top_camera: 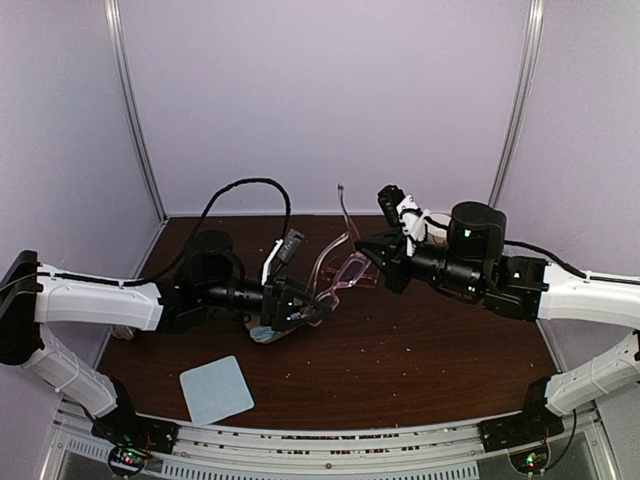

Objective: Organize the sunglasses
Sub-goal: Fold the left temple of the sunglasses on the sunglasses.

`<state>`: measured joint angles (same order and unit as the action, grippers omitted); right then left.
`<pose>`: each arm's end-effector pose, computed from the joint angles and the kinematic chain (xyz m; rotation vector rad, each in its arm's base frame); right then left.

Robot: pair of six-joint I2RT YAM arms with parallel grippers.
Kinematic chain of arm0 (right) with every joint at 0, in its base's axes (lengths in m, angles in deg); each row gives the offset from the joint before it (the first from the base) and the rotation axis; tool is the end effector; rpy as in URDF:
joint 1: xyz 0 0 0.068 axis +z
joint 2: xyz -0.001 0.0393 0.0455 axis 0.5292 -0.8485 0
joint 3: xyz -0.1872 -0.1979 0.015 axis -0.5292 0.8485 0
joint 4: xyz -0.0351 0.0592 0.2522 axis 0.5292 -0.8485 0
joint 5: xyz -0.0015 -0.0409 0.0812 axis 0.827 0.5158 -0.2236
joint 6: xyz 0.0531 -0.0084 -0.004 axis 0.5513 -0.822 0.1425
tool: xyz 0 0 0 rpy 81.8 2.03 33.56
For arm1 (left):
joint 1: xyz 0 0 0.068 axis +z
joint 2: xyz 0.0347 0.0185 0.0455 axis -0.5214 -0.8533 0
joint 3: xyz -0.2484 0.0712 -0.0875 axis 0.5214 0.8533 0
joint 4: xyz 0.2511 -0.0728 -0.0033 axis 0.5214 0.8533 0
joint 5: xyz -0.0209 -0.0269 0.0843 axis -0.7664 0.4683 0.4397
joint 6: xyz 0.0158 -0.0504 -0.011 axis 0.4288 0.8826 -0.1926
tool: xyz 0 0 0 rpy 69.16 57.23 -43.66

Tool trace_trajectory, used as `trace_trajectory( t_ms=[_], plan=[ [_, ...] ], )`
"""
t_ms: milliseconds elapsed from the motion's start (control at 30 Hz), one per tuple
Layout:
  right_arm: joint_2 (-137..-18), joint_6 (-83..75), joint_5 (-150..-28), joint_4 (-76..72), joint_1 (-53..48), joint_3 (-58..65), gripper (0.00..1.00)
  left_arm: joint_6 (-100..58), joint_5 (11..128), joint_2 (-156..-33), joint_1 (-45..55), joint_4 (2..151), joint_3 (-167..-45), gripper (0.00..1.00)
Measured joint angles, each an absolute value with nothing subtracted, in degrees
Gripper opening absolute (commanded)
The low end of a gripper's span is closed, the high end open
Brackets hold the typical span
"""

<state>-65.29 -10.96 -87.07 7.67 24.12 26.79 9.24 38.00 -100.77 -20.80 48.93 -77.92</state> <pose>0.1558 0.2374 0.3346 -0.8941 1.5225 0.8043 0.1733 -0.2606 0.2596 0.7885 1.8807 -1.7168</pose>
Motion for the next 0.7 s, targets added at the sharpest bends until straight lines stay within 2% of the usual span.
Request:
trace_trajectory(
  t_ms=[367,700],
  plan=[
    [-64.8,-12.3,-86.2,8.9,25.0,28.9,0.0,8.1,38.9,-100.0,-20.8,50.7,-78.3,0.96],
    [-64.8,-12.8,-86.0,10.6,25.6,30.0,0.0,1.7,43.1,-87.0,-20.7,59.3,-76.7,0.98]
  ],
)
